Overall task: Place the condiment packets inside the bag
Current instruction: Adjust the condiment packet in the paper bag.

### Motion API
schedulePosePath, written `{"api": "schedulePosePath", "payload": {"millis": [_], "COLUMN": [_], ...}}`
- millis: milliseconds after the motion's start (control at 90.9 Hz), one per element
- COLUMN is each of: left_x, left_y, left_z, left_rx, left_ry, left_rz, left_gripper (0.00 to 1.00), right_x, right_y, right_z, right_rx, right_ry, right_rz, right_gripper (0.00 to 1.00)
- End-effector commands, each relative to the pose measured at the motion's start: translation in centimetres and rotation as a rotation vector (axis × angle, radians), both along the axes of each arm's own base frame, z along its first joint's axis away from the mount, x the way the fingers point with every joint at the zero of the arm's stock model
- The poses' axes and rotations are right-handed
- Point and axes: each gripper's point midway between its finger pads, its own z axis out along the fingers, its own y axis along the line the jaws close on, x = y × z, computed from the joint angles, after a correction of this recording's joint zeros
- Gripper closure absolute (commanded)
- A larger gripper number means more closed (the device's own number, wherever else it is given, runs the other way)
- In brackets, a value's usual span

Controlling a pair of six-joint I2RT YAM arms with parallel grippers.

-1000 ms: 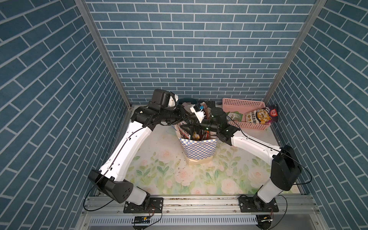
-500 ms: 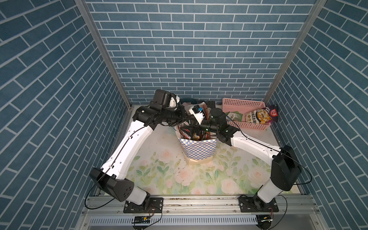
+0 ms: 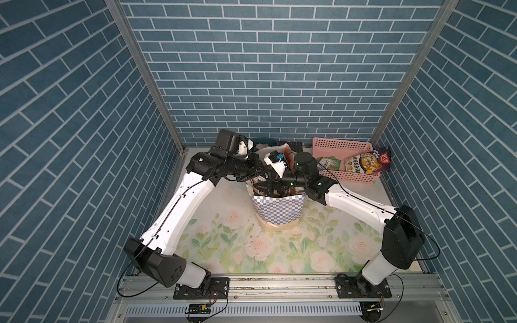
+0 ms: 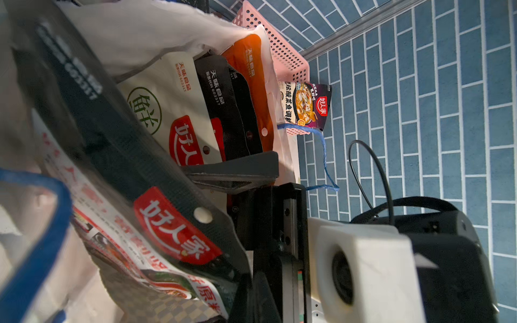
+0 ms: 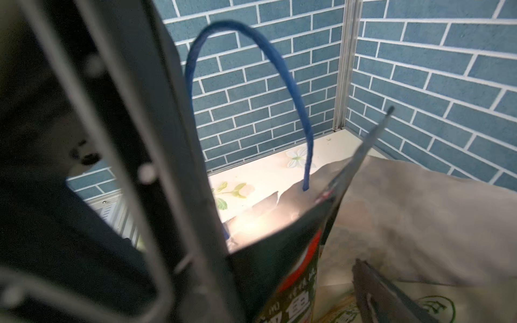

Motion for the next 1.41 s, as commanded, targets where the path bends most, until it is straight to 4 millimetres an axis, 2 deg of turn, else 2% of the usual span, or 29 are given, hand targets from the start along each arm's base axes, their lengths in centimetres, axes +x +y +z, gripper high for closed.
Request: {"api": "schedulePosePath", "payload": {"millis": [0, 165, 275, 440, 528, 594, 682, 792, 847, 968, 1034, 1089, 1221, 1397], "left_x": [4.6, 4.8, 4.9, 5.0, 4.8, 4.5, 4.2, 3.4, 3.4, 3.3, 3.2, 2.9, 2.0, 1.2], "left_y": [2.8, 2.9, 3.1, 1.9, 0.9, 0.2, -0.2, -0.3, 0.2, 1.2, 1.5, 1.6, 1.8, 3.4], "left_z": [-1.1, -0.7, -0.5, 0.4, 1.0, 0.7, -0.9, -2.5, -2.5, -0.4, 0.9, 2.0, 4.6, 7.4], "left_rx": [0.071, 0.069, 0.069, 0.047, 0.031, 0.026, 0.064, 0.112, 0.141, 0.157, 0.135, 0.109, 0.045, 0.023], "left_ry": [-0.082, -0.101, -0.113, -0.157, -0.207, -0.219, -0.192, -0.165, -0.182, -0.260, -0.297, -0.327, -0.398, -0.467], "left_rz": [0.149, 0.160, 0.165, 0.084, -0.001, -0.062, -0.126, -0.202, -0.197, -0.139, -0.112, -0.096, -0.065, 0.031], "left_gripper": [1.00, 1.00, 1.00, 1.00, 1.00, 1.00, 1.00, 1.00, 1.00, 0.79, 0.65, 0.57, 0.44, 0.36], "right_x": [-6.5, -6.5, -4.7, -1.0, -0.3, -0.9, -1.2, -0.6, -0.1, 0.8, 1.8, 2.3, 2.5, 2.0], "right_y": [-0.1, -0.1, -0.7, -3.8, -5.7, -6.2, -6.4, -7.1, -7.5, -8.6, -9.5, -10.2, -10.3, -9.0], "right_z": [6.7, 8.5, 9.9, 12.5, 13.9, 14.7, 15.2, 15.3, 15.0, 14.0, 13.7, 13.4, 13.0, 12.2], "right_rx": [0.122, 0.162, 0.189, 0.231, 0.269, 0.286, 0.294, 0.299, 0.289, 0.273, 0.268, 0.267, 0.237, 0.164], "right_ry": [-0.067, -0.043, -0.067, -0.110, -0.130, -0.141, -0.123, -0.102, -0.100, -0.076, -0.047, -0.031, -0.034, -0.057], "right_rz": [0.261, 0.253, 0.110, -0.193, -0.288, -0.286, -0.282, -0.341, -0.375, -0.437, -0.490, -0.517, -0.506, -0.425], "right_gripper": [0.00, 0.00, 0.00, 0.00, 0.00, 0.00, 0.00, 0.00, 0.00, 0.00, 0.00, 0.00, 0.00, 0.01]}}
